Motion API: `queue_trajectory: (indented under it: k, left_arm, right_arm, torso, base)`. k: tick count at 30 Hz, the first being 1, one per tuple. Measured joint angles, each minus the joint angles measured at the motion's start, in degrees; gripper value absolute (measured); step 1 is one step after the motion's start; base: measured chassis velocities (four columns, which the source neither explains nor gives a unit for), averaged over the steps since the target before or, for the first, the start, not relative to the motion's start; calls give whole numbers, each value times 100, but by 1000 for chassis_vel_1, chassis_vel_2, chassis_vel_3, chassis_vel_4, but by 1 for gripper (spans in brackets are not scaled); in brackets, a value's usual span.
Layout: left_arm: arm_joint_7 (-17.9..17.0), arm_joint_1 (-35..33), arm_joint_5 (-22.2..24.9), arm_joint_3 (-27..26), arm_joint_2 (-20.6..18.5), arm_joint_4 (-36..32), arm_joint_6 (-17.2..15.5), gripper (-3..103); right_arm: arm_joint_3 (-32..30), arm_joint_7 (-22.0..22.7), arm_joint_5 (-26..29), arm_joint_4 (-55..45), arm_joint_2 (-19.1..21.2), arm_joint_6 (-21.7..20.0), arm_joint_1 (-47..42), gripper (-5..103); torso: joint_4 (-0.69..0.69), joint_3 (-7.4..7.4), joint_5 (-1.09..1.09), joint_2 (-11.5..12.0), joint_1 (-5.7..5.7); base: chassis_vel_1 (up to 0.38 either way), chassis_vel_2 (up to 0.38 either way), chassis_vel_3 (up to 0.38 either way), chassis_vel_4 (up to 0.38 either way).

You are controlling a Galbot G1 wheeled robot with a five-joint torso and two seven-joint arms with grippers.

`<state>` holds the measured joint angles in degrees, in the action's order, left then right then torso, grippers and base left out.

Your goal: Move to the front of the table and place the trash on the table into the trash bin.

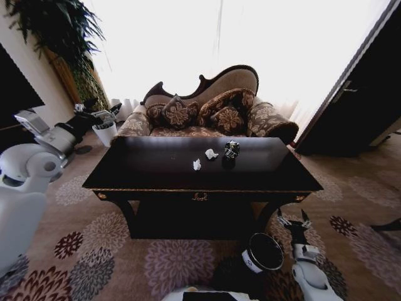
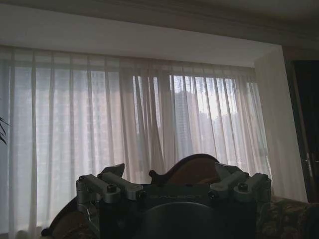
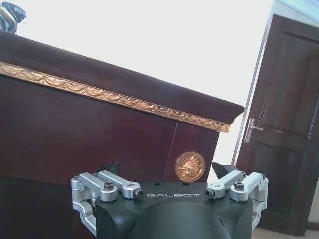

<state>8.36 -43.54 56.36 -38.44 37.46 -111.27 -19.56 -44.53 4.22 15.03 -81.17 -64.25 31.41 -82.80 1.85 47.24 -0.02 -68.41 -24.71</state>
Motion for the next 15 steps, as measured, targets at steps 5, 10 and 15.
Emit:
queue_trajectory:
  k: [5,10,15]
  left_arm:
    - [15,26,24,-12,-13,-1,9,100]
    - [26,28,25,-13,-33,1,15,100]
    - [28,43,8,-17,-47,53,18,100]
  right_arm:
    - [-51,99,-141,312,39,-37,28,100]
    - [-71,171,-220,504,58,-104,93,100]
    - [-298,310,-267,452,362,-200,99,100]
  torso:
    - [2,0,4,0,0]
    - [1,0,3,0,0]
    - [0,0,1,0,0]
  base:
    - [0,0,0,0]
    - [0,0,0,0]
    - [0,0,0,0]
